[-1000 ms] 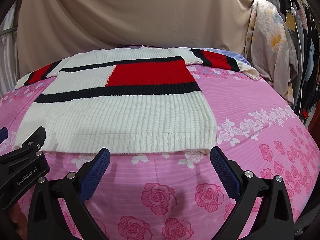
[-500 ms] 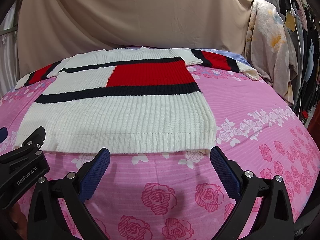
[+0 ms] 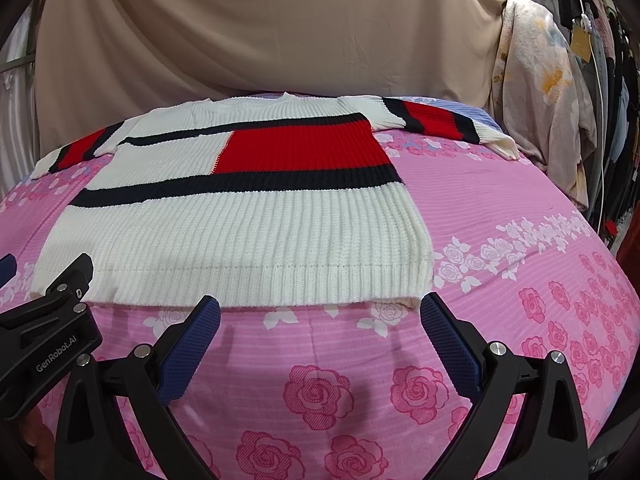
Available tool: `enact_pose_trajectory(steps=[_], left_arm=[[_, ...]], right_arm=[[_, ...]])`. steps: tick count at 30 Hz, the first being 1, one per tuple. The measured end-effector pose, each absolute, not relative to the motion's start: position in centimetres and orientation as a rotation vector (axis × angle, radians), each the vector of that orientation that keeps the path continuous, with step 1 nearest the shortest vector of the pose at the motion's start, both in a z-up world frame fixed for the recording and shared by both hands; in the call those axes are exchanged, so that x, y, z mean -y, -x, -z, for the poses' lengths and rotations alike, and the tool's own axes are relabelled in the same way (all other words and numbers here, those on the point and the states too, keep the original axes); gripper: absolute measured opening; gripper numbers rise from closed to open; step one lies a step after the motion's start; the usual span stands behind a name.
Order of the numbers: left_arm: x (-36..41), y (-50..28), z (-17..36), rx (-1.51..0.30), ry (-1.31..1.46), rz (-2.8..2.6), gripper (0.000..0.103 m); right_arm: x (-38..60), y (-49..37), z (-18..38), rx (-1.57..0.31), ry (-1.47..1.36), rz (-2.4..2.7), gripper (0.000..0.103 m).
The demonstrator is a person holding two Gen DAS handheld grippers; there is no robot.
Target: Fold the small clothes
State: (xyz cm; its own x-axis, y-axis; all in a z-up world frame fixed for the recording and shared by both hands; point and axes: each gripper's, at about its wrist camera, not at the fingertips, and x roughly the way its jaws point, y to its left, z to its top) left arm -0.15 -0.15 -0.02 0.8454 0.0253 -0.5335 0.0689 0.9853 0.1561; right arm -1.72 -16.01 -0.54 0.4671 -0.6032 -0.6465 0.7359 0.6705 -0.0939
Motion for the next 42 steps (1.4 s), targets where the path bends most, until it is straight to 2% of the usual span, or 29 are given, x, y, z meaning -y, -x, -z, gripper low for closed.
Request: enact_pose_trajectory(steps=[42], left_arm=[[0.28, 0.0, 0.24, -0.571, -0.179, 0.018, 0.098]], right_arm=[[15.93, 1.67, 0.67, -0.709, -0.206, 0.826, 0.098]])
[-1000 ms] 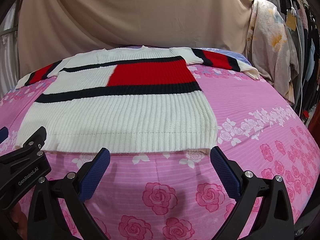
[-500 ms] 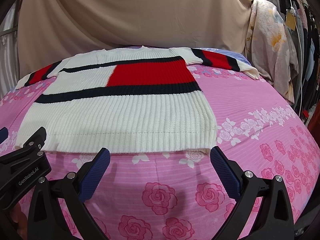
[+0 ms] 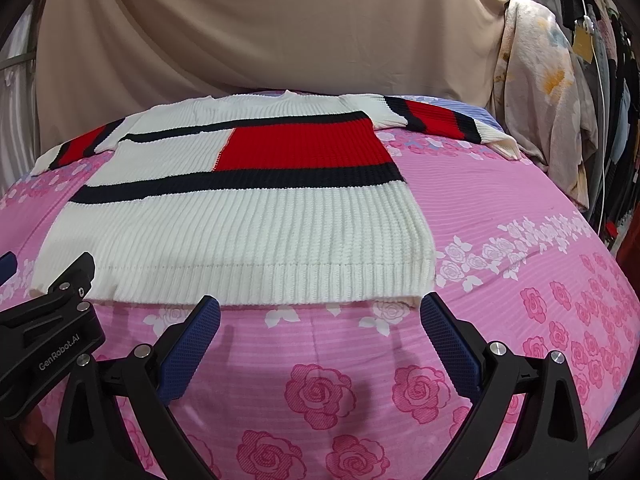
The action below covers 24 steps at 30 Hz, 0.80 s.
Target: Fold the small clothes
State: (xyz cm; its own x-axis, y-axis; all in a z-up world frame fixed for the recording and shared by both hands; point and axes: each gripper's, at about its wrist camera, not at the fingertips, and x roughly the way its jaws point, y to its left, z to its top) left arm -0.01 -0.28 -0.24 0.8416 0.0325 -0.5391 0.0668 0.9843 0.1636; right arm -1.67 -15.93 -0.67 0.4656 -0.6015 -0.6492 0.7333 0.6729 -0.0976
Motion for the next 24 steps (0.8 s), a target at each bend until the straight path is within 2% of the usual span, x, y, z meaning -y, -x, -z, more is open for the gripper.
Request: enact_pose_trajectory(steps=[8, 12, 18, 24], left_arm=[[0.1, 0.0, 0.1, -0.575, -0.173, 0.022, 0.098], [-0.7, -0.8, -1.5, -0.594, -0.133, 0.076, 0.098], [-1.7, -3.9, -5.7, -0.546, -0.102, 0.133, 0.098], [-0.4, -9.3, -7.7, -0.496, -0.15, 0.132, 0.098]], right_arm=[[16.1, 1.9, 0.4, -0.7, -0.223, 0.805, 0.098], [18.3, 2.4, -1.5, -0.673, -0.203, 0.797, 0.098], [30.1, 4.4, -6.8, -0.592, -0.266, 0.864, 0.098], [45.1, 4.5, -8.0, -0.573, -0.425, 0.901, 0.098]])
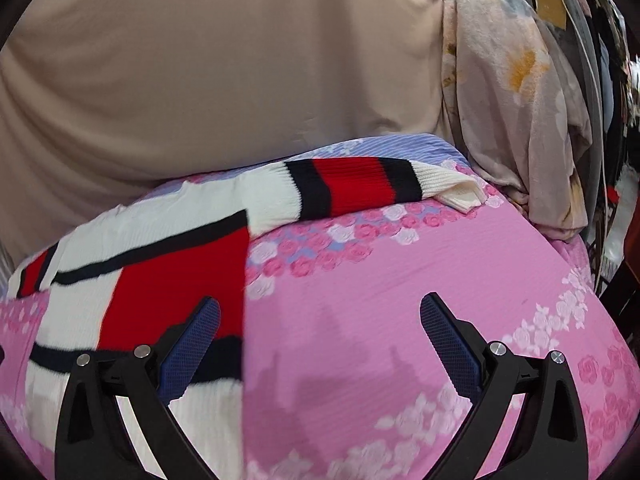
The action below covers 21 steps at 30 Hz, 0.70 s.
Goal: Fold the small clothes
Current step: 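Grasp the striped sleeve cuff with the right tool and lift it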
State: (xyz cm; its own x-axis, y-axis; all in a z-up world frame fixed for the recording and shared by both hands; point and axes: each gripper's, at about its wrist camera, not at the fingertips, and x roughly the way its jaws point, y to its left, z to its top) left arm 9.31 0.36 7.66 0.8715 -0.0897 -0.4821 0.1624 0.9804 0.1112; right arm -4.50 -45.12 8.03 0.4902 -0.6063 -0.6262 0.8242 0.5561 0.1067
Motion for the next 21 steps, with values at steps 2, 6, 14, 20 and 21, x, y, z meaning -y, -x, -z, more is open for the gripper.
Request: enact_pose_trajectory(steps=[2, 6, 14, 20, 21], left_arm=[[-0.2, -11.3, -7.7, -0.51, -0.129, 0.158, 0.098], [0.3, -15.2, -7.5, -0.55, -0.084, 0.19, 0.098], [2.3, -21.3, -6.4, -0.606, -0.138, 0.191, 0.098], [2.4, -24.3, -5.5, -0.642, -0.099, 0.199, 0.098], [2.4, -24.5, -5.6, -0.631, -0.104, 0.186, 0.098]], right_arm=[[49.8, 4.1, -7.5, -0.581, -0.486, 0.911, 0.097], [59.7, 3.7, -6.1, -0.558, -0.615, 0.956, 0.088], [72.5, 4.3, -2.6, -0.443, -0.893, 1.007, 0.084], [74.6, 1.8, -3.2, -0.404, -0.901, 1.026, 0.011], [73.9, 0.9, -4.8, -0.359, -0.861, 1.018, 0.011]])
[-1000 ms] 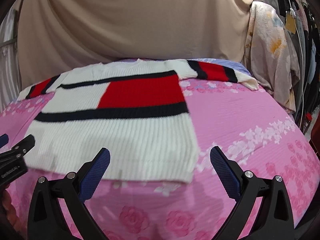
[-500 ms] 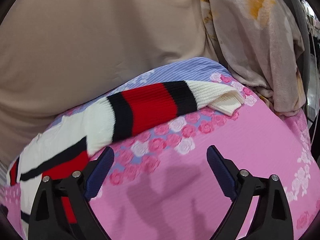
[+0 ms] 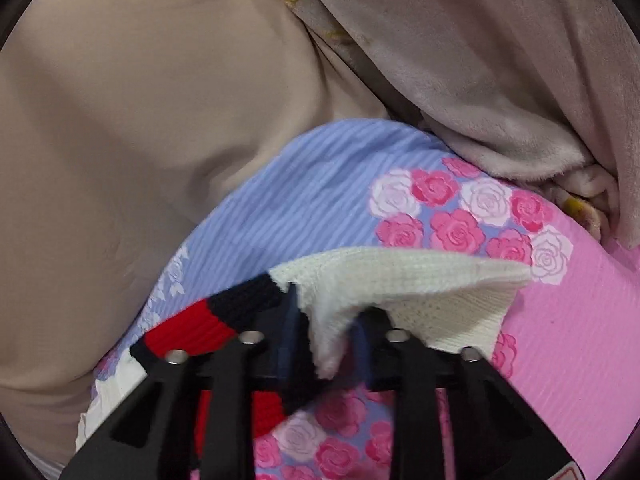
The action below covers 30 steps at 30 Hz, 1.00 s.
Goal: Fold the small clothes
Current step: 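Grasp the striped sleeve cuff with the right tool and lift it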
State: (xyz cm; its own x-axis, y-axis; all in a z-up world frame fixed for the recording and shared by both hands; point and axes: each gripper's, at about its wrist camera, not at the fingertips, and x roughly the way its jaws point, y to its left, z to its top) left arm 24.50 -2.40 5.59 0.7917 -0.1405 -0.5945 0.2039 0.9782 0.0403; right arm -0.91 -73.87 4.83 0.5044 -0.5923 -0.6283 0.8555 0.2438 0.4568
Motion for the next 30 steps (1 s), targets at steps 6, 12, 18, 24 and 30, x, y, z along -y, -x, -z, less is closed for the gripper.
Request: enact_pose_trajectory(steps=[6, 12, 18, 24, 30], left_arm=[[2.0, -24.7, -7.0, -0.578, -0.118, 0.148, 0.098], [1.4, -24.8, -8.3, -0.565, -0.076, 0.15, 0.098], [0.7, -28.3, -7.0, -0.682, -0.017, 0.178, 0.098], [3.0, -33.9, -5.1, -0.8, 0.046, 0.281, 0.098], [7.8, -39.1, -2.2, -0.913, 0.097, 0.403, 0.083]], right_arm=[[61.1, -11.2, -16.6, -0.286, -0.376, 0.652, 0.01], [46.7, -24.7, -11.1, -0.62, -0.112, 0.253, 0.014], [46.9, -23.9, -5.2, -0.739, -0.183, 0.285, 0.02], [53.6, -15.8, -7.9, -0.652, -0.28, 0.532, 0.051], [59.5, -13.2, -4.5, -0.699, -0.462, 0.604, 0.06]])
